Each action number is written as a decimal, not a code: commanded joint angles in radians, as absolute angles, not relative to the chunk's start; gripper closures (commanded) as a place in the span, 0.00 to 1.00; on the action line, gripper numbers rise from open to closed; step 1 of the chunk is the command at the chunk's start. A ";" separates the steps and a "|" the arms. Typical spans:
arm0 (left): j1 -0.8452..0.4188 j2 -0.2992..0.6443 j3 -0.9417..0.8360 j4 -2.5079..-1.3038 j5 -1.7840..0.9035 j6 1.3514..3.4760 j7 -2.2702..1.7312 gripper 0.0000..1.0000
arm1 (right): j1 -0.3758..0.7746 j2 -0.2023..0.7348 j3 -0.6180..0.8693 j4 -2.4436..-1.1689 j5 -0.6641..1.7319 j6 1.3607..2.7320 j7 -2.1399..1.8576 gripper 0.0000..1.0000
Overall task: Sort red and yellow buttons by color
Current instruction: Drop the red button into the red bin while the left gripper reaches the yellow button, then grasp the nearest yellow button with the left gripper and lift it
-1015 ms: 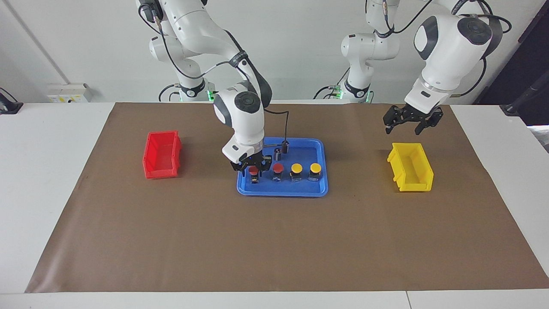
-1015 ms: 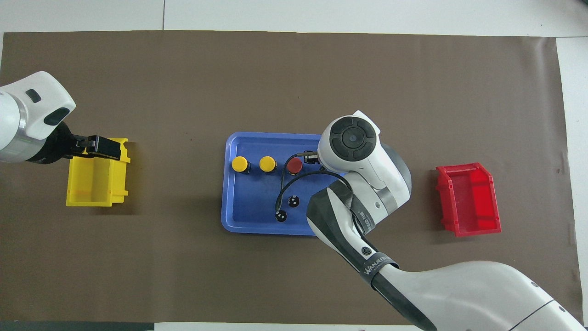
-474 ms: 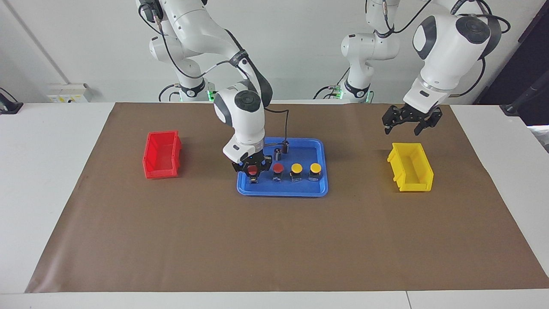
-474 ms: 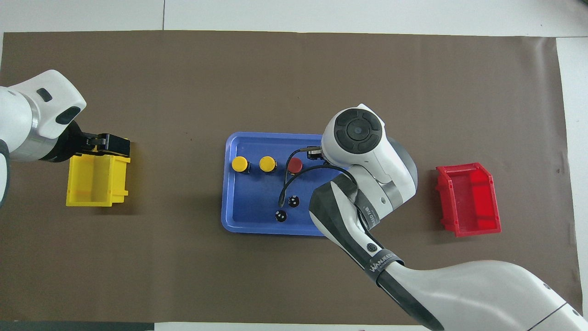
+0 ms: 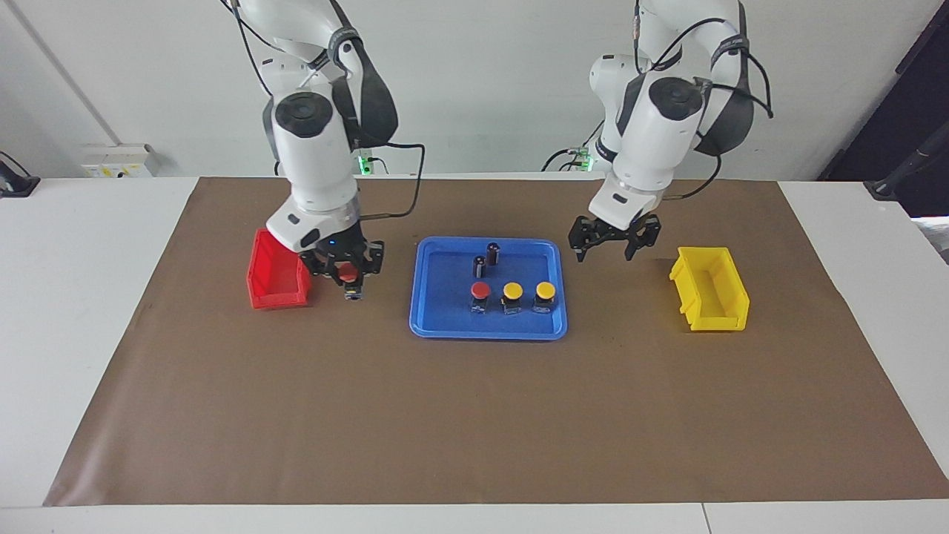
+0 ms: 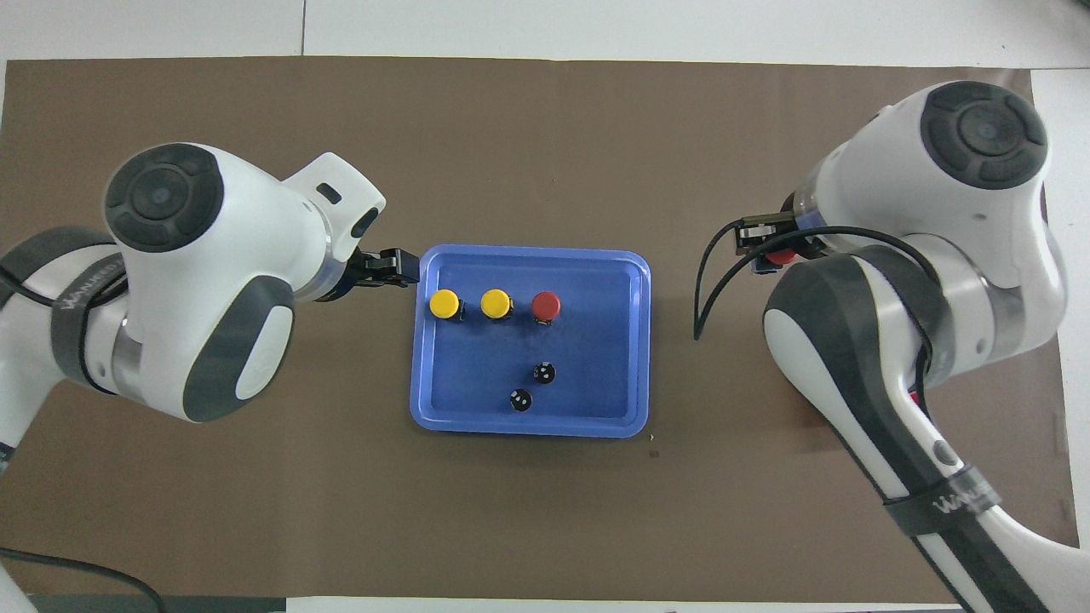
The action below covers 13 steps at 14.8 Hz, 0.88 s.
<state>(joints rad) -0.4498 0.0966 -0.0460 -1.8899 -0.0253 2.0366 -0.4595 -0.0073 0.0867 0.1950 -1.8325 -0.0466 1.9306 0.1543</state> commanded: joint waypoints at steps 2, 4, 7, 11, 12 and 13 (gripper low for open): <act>-0.509 0.181 -0.032 -1.919 -0.018 2.178 -0.543 0.03 | -0.173 -0.070 0.206 -2.069 0.023 1.959 -0.049 0.79; -0.517 0.196 -0.031 -1.940 -0.018 2.207 -0.551 0.09 | -0.224 -0.126 0.206 -2.147 0.031 1.967 -0.128 0.79; -0.518 0.186 -0.032 -1.974 -0.018 2.218 -0.567 0.22 | -0.274 -0.175 0.201 -2.229 0.064 1.991 -0.201 0.79; -0.532 0.176 -0.032 -2.009 -0.018 2.246 -0.577 0.26 | -0.279 -0.238 0.198 -2.383 0.066 2.135 -0.252 0.79; -0.534 0.173 -0.032 -2.019 -0.020 2.252 -0.578 0.26 | -0.284 -0.247 0.196 -2.404 0.066 2.144 -0.265 0.79; -0.540 0.169 -0.032 -2.028 -0.020 2.253 -0.578 0.27 | -0.296 -0.253 0.196 -2.416 0.066 2.145 -0.281 0.79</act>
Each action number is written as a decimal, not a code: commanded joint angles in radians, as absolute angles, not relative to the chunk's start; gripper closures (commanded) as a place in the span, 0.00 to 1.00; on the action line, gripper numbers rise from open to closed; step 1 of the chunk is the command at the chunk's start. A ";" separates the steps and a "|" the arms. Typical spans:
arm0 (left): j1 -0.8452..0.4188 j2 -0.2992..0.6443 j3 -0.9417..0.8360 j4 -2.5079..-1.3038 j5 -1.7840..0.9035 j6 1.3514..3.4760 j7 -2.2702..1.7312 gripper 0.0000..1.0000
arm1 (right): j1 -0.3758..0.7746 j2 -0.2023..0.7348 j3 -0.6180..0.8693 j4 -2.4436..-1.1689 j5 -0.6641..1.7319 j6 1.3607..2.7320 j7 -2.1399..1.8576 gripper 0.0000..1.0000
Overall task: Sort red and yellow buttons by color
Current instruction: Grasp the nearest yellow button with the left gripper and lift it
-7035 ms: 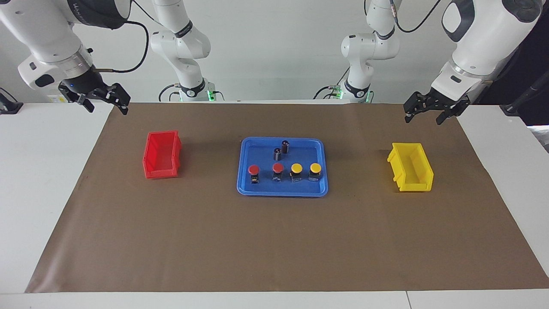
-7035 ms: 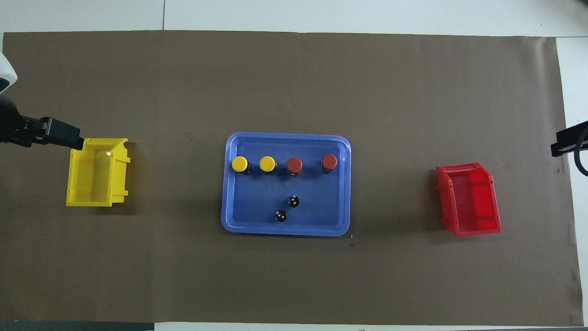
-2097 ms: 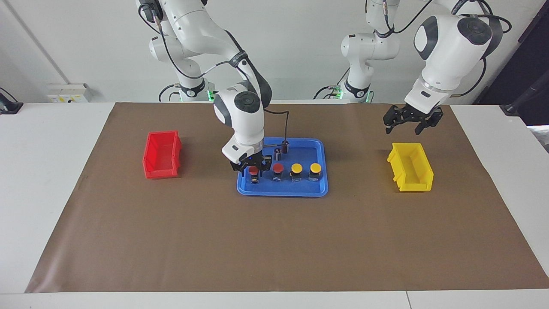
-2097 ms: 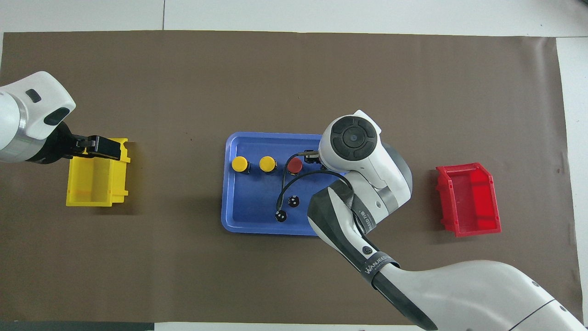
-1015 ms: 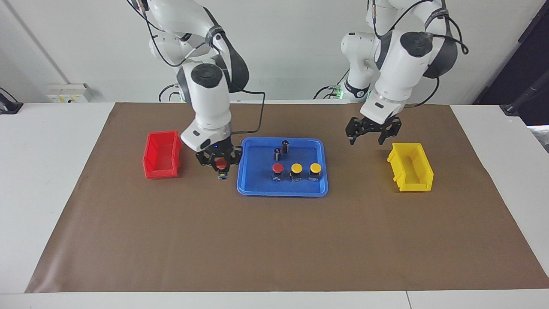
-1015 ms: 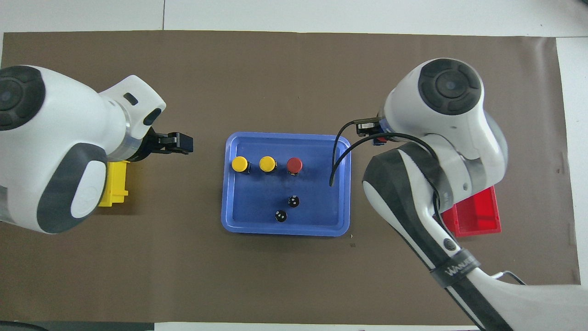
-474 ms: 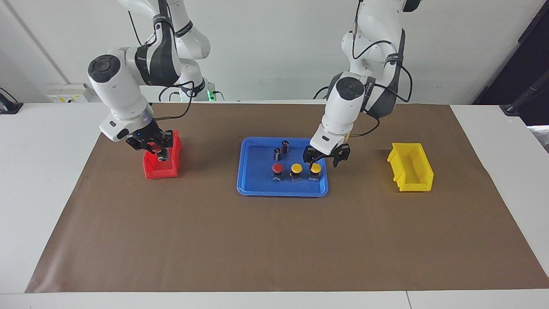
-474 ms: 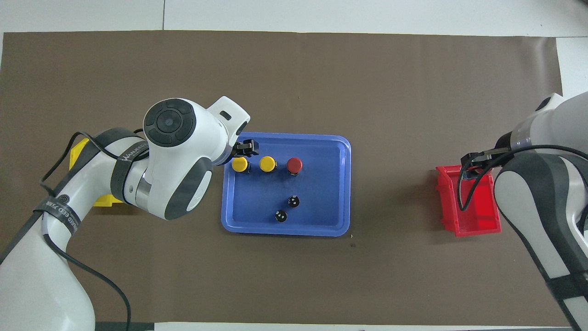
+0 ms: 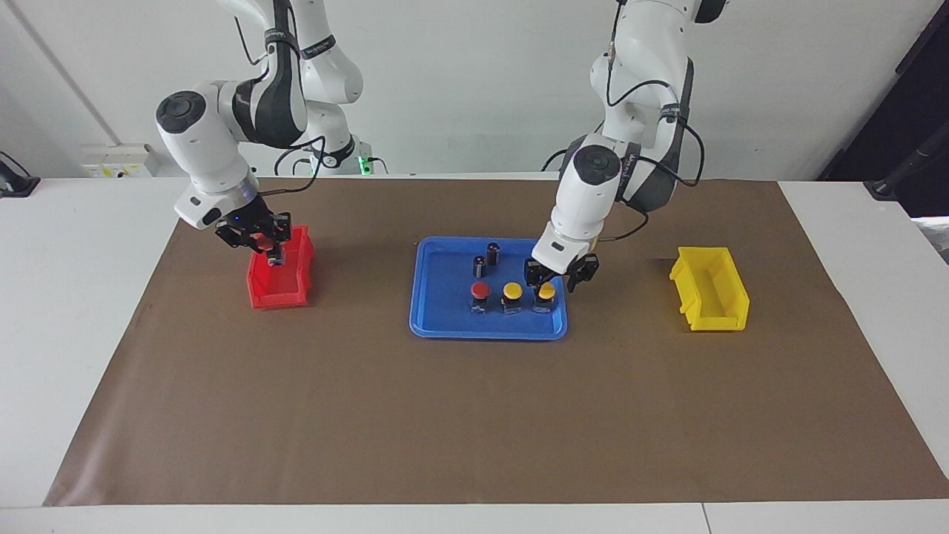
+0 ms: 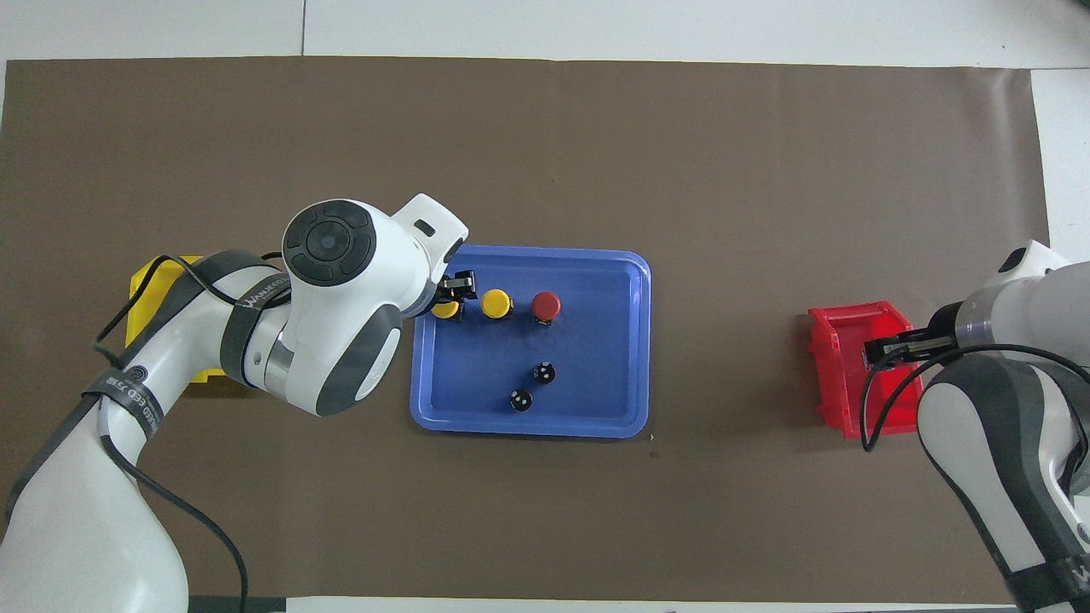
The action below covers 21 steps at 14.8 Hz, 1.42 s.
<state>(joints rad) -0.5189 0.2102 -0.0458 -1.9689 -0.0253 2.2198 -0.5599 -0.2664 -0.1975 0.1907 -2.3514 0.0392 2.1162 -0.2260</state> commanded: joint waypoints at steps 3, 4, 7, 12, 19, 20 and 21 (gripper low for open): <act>-0.548 0.167 -0.034 -2.033 -0.020 2.255 -0.587 0.32 | -0.322 -0.259 0.196 -2.457 0.067 2.183 -0.293 0.79; -0.548 0.167 -0.034 -2.033 -0.020 2.260 -0.594 0.35 | -0.322 -0.256 0.196 -2.462 0.069 2.192 -0.288 0.79; -0.548 0.167 -0.034 -2.033 -0.020 2.272 -0.597 0.39 | -0.319 -0.256 0.196 -2.503 0.074 2.236 -0.272 0.79; -0.549 0.169 -0.034 -2.034 -0.020 2.287 -0.609 0.41 | -0.305 -0.253 0.198 -2.571 0.086 2.304 -0.255 0.78; -0.572 0.181 -0.032 -2.034 -0.021 2.298 -0.637 0.41 | -0.287 -0.262 0.196 -2.589 0.086 2.295 -0.236 0.77; -0.572 0.181 -0.032 -2.034 -0.021 2.296 -0.637 0.42 | -0.287 -0.262 0.196 -2.589 0.087 2.296 -0.238 0.77; -0.569 0.181 -0.032 -2.034 -0.021 2.295 -0.637 0.43 | -0.287 -0.262 0.196 -2.589 0.087 2.296 -0.235 0.76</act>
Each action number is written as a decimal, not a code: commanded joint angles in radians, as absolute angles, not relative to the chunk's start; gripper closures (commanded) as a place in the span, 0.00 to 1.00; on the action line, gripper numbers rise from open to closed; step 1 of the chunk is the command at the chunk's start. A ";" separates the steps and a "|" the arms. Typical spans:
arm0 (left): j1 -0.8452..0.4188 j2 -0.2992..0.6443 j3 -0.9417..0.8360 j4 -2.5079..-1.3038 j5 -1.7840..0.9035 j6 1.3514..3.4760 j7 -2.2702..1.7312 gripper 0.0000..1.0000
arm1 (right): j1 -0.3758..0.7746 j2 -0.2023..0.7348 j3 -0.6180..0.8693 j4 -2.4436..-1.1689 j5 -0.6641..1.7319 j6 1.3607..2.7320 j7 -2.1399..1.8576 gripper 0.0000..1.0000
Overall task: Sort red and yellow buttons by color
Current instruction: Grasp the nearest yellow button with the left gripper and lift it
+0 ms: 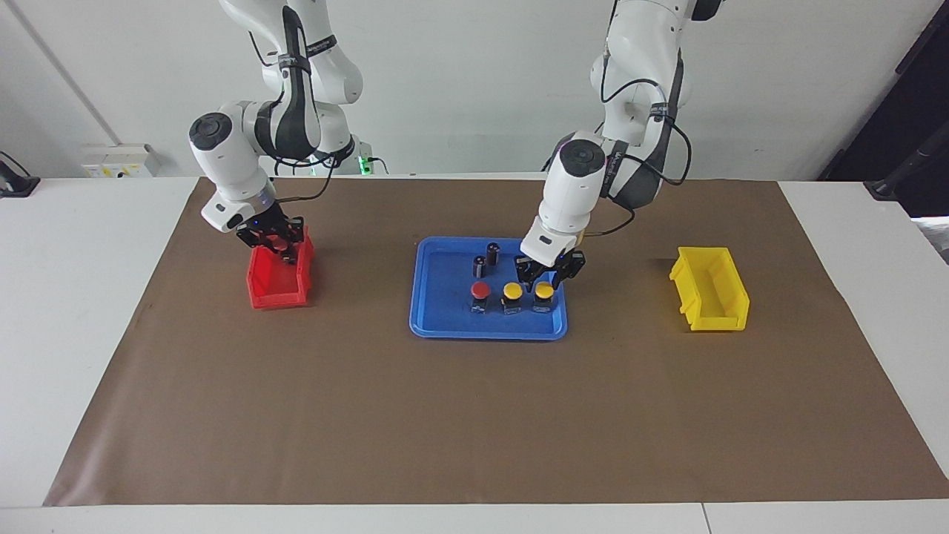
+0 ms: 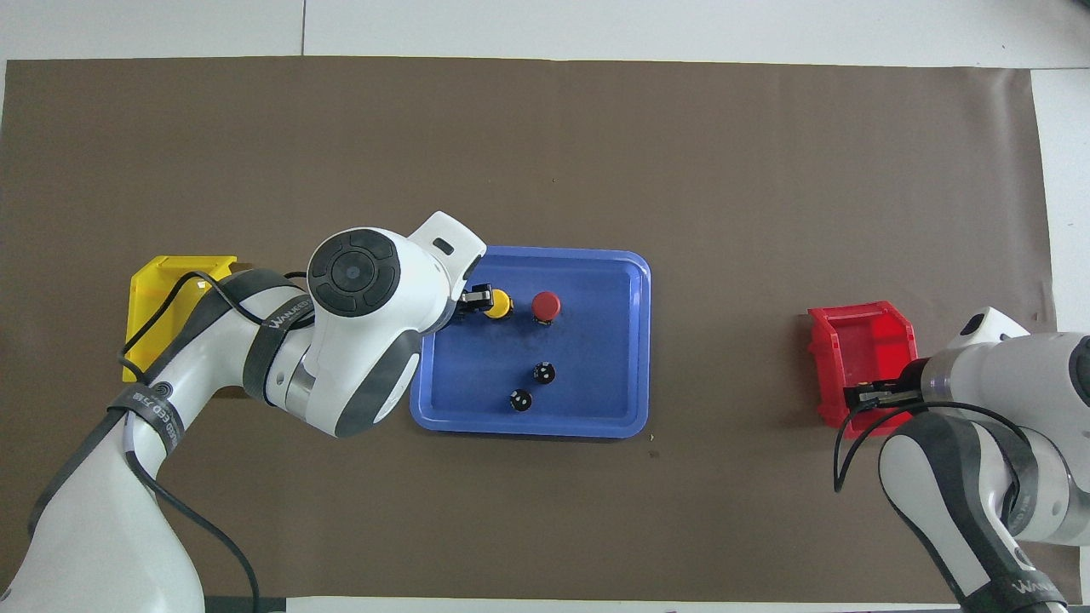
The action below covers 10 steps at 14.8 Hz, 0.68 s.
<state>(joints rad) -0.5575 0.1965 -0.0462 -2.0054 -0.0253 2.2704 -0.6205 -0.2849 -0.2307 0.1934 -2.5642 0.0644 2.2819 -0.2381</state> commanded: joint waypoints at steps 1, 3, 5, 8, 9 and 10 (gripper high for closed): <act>-0.568 0.181 -0.032 -2.034 -0.021 2.293 -0.637 0.44 | -0.287 -0.262 0.198 -2.589 0.087 2.298 -0.235 0.76; -0.561 0.181 -0.032 -2.034 -0.021 2.289 -0.635 0.48 | -0.287 -0.262 0.196 -2.589 0.086 2.301 -0.239 0.76; -0.558 0.181 -0.031 -2.034 -0.021 2.289 -0.634 0.58 | -0.287 -0.262 0.196 -2.589 0.087 2.302 -0.241 0.74; -0.555 0.183 -0.031 -2.026 -0.021 2.287 -0.634 0.86 | -0.287 -0.262 0.196 -2.589 0.086 2.303 -0.242 0.48; -0.555 0.183 -0.031 -2.020 -0.021 2.280 -0.634 0.93 | -0.287 -0.262 0.196 -2.589 0.086 2.303 -0.244 0.40; -0.557 0.172 -0.031 -2.007 -0.021 2.243 -0.634 0.95 | -0.287 -0.262 0.198 -2.589 0.086 2.303 -0.244 0.34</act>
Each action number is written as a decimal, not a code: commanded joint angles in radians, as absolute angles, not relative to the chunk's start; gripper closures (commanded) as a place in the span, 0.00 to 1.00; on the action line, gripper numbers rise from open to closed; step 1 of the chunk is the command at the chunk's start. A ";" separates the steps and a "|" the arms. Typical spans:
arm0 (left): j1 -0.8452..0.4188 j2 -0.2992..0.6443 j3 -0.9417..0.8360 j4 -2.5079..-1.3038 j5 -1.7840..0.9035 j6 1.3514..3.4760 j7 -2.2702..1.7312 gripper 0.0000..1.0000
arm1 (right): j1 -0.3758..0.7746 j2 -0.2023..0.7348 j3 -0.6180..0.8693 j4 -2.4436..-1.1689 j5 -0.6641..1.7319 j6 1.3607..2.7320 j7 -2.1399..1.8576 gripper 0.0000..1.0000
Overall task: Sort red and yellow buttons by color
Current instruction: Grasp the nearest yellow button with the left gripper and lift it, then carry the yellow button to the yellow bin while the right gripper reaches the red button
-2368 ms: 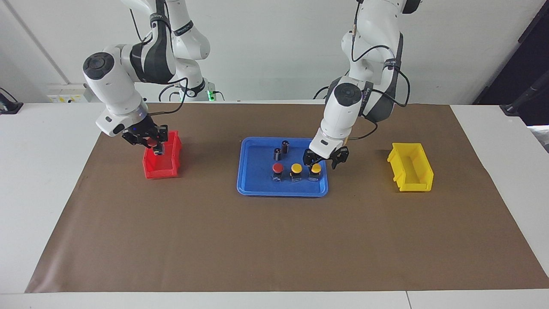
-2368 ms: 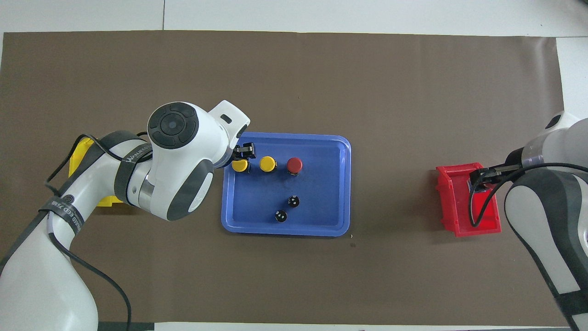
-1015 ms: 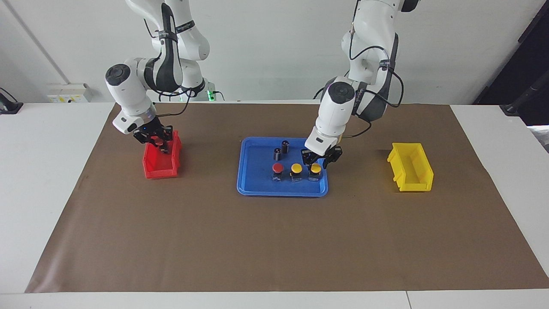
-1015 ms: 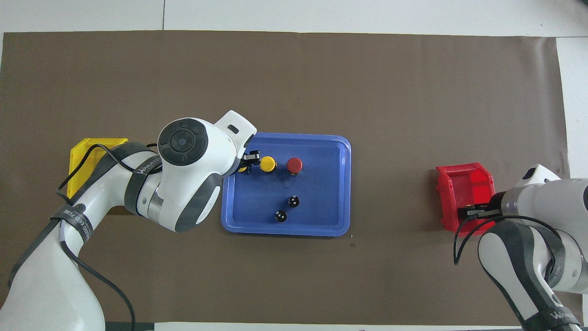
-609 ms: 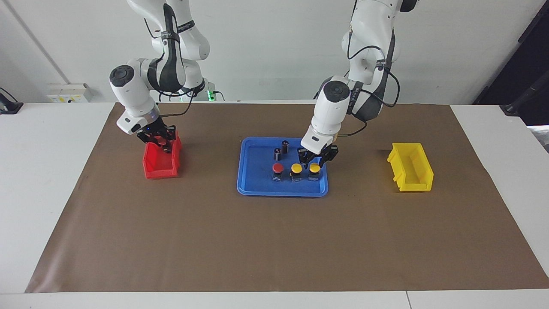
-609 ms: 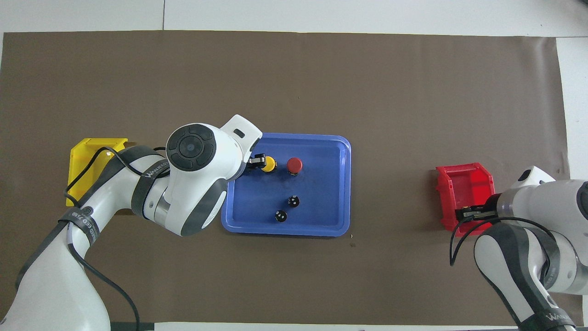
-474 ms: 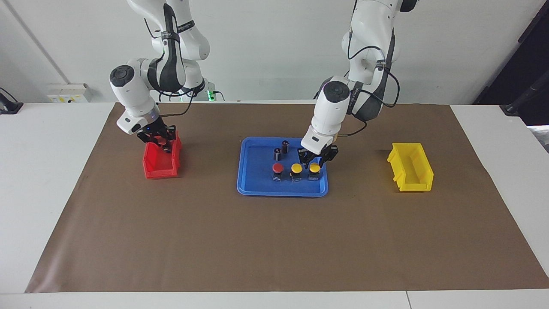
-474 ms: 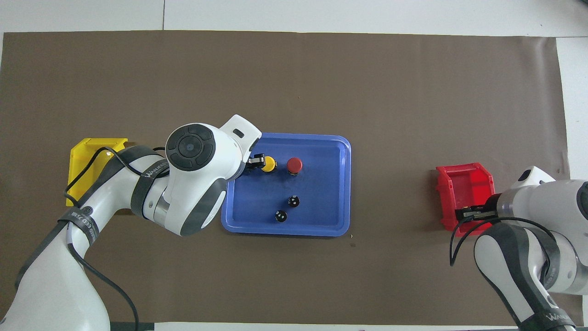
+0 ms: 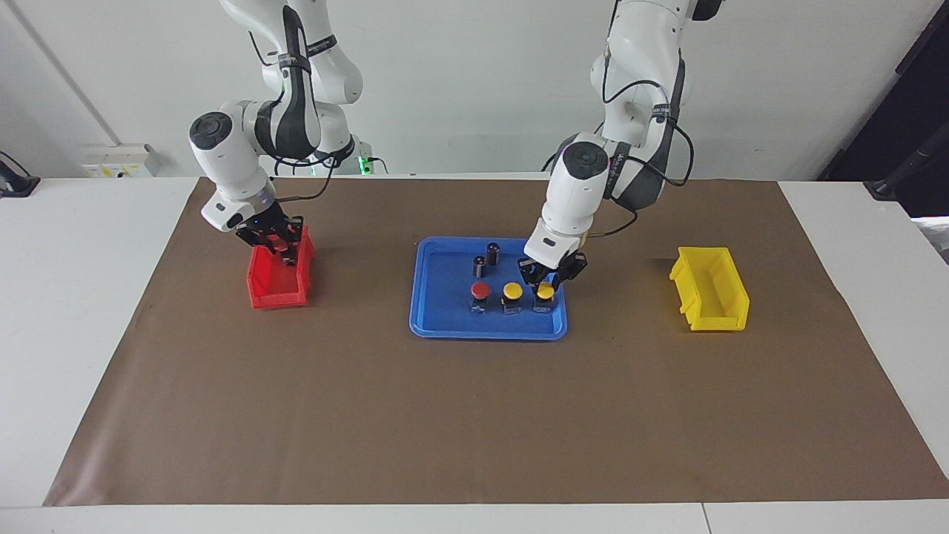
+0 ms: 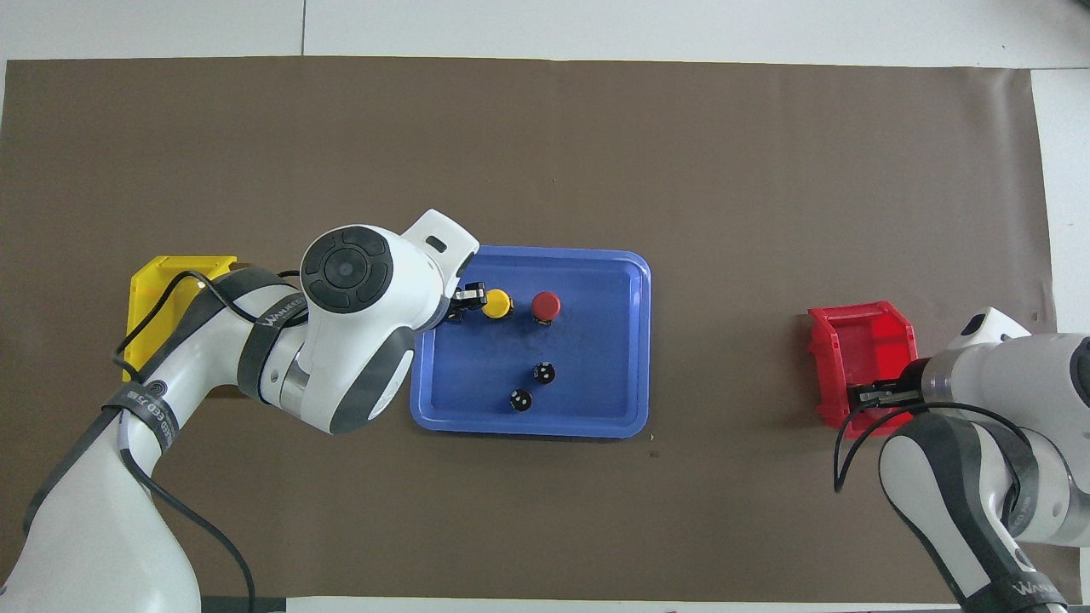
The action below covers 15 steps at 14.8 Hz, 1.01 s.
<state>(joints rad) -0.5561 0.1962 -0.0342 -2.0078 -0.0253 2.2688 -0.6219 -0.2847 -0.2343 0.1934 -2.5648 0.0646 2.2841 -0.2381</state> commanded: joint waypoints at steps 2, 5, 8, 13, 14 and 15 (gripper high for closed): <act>-0.555 0.117 -0.025 -1.961 -0.021 2.095 -0.626 0.98 | -0.287 -0.261 0.198 -2.585 0.086 2.298 -0.242 0.34; -0.520 0.075 -0.020 -1.901 -0.021 1.968 -0.618 0.99 | -0.273 -0.239 0.201 -2.521 0.086 2.266 -0.236 0.33; -0.384 0.005 -0.017 -1.913 -0.021 1.879 -0.426 0.99 | -0.232 -0.222 0.204 -2.395 0.084 2.145 -0.195 0.33; -0.112 -0.035 -0.017 -1.919 -0.021 1.868 -0.108 0.99 | -0.118 -0.097 0.207 -2.041 0.081 1.899 -0.002 0.17; -0.063 -0.034 -0.017 -1.924 -0.021 1.873 -0.047 0.99 | -0.073 -0.069 0.207 -1.987 0.081 1.899 0.062 0.13; -0.022 -0.028 -0.017 -1.925 -0.021 1.875 0.022 0.99 | -0.017 -0.042 0.207 -1.946 0.081 1.913 0.139 0.09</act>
